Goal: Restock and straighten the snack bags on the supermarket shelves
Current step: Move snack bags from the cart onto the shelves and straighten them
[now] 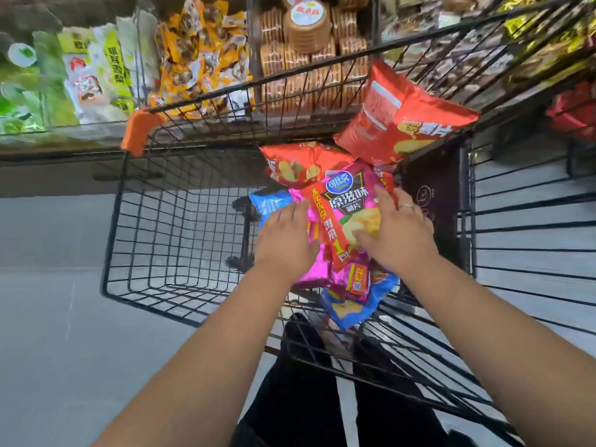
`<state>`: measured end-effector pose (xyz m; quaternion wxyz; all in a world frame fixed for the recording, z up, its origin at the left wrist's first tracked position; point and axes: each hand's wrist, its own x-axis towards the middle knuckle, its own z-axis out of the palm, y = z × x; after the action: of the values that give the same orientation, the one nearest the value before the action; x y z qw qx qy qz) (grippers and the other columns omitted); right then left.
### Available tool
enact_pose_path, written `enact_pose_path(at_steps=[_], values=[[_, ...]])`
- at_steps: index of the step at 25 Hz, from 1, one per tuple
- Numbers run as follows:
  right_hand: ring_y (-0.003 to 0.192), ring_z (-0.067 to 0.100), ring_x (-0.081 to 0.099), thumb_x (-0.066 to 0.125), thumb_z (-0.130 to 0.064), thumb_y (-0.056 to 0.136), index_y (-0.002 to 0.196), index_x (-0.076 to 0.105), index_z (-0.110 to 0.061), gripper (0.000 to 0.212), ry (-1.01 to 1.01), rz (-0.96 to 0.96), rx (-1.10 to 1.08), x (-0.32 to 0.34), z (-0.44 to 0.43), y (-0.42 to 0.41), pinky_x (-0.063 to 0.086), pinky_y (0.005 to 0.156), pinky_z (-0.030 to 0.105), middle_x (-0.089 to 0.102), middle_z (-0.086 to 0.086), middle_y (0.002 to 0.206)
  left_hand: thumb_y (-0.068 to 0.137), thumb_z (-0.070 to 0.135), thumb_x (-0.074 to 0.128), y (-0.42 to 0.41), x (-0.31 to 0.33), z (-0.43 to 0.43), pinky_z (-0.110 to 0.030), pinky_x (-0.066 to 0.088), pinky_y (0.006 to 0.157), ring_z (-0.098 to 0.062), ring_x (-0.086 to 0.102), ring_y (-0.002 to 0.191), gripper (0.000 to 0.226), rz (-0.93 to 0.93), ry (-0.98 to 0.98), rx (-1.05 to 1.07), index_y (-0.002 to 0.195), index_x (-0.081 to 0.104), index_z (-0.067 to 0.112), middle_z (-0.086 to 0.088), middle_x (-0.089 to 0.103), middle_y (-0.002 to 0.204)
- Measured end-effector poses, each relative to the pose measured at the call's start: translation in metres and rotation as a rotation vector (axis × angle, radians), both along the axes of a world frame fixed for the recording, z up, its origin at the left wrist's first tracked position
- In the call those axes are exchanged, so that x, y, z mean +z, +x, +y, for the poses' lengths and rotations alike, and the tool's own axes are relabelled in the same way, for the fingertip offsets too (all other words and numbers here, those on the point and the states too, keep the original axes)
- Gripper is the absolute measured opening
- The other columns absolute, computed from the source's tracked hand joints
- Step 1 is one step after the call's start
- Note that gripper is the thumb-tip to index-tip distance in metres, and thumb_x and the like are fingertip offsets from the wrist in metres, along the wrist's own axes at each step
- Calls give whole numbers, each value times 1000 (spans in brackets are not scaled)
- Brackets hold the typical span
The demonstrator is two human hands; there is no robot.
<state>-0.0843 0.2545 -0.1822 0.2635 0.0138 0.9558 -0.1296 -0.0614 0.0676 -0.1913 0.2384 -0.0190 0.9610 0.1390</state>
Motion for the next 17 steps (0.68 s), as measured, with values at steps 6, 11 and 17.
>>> enact_pose_path(at_steps=[6,11,17], values=[[139,39,25,65,-71,71,154,9,-22,111,87,-84,-146,-64,-13,-28,26,110,50,17,19,156,97,34,51,-25,-67,-22,-37,24,113,-31,36,136,65,-12,59,-121,152,25,12,-14,42,147],[134,38,28,71,-75,59,153,-3,-32,127,143,-113,-201,-90,-25,-35,32,103,53,22,18,154,94,38,56,-23,-113,-42,-41,32,108,-36,46,127,61,-4,181,-93,146,40,11,-17,53,137],[129,35,36,82,-56,61,152,14,-31,116,31,79,-205,-92,-33,-25,34,100,49,37,11,145,88,57,47,-23,-120,-31,-29,43,98,-21,60,113,64,-67,485,80,136,50,14,-1,65,121]])
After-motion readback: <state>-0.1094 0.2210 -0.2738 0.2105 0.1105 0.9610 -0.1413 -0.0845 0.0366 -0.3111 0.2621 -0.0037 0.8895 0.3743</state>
